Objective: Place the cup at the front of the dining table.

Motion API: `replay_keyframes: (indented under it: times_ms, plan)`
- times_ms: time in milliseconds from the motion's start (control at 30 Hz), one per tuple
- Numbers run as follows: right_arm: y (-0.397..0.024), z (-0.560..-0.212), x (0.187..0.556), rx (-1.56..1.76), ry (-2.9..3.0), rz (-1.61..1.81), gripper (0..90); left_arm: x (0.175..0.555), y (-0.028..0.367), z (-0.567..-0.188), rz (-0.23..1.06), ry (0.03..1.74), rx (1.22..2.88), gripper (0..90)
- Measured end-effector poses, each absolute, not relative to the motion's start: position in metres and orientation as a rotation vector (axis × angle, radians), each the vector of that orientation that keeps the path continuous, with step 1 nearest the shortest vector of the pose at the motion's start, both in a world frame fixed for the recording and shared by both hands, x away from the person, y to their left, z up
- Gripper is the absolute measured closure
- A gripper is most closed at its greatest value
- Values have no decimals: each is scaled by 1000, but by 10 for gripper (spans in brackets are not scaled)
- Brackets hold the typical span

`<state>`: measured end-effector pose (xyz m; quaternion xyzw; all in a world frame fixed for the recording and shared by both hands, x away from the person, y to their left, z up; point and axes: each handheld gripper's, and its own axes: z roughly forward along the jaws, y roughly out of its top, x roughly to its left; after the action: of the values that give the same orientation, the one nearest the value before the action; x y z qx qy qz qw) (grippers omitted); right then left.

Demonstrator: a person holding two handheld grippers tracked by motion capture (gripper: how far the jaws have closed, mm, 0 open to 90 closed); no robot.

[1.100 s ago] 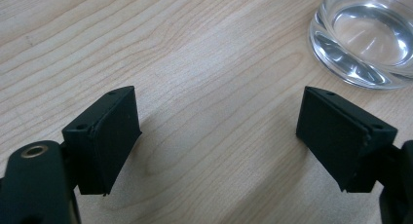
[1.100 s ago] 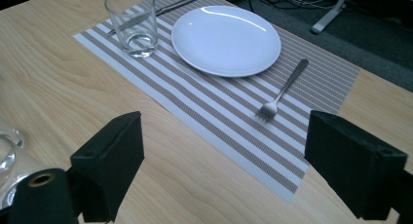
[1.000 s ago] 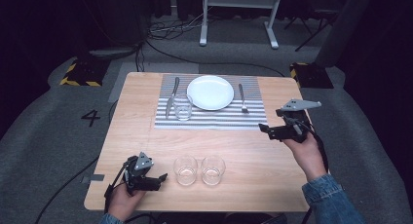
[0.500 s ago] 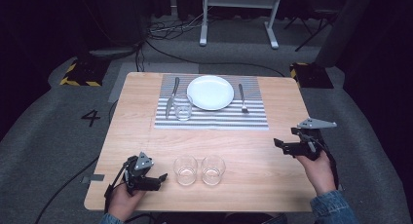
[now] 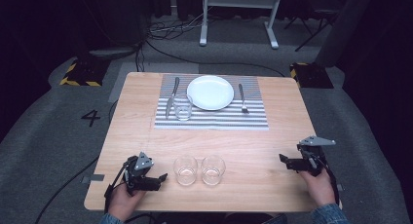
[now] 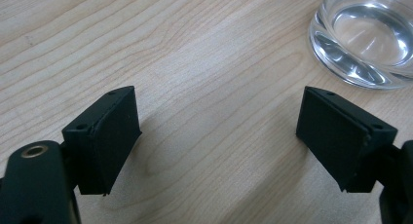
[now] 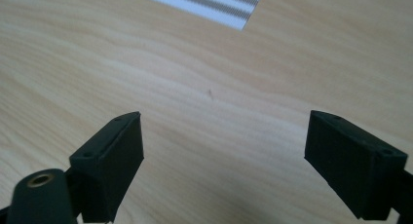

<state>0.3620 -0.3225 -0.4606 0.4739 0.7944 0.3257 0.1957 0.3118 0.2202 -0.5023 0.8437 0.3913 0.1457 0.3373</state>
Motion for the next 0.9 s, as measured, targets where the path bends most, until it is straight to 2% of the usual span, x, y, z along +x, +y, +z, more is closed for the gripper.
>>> replay_keyframes:
  times_ms: [400,633,900]
  plan:
    - [-317,-494,351,1272,2322,874,138,312,220,-502,382,1018,2200,162]
    - [-319,-503,346,1184,2286,979,99,312,220,-502,382,1018,2198,162]
    - [-319,-503,343,1211,2272,977,98,312,220,-502,382,1018,2198,162]
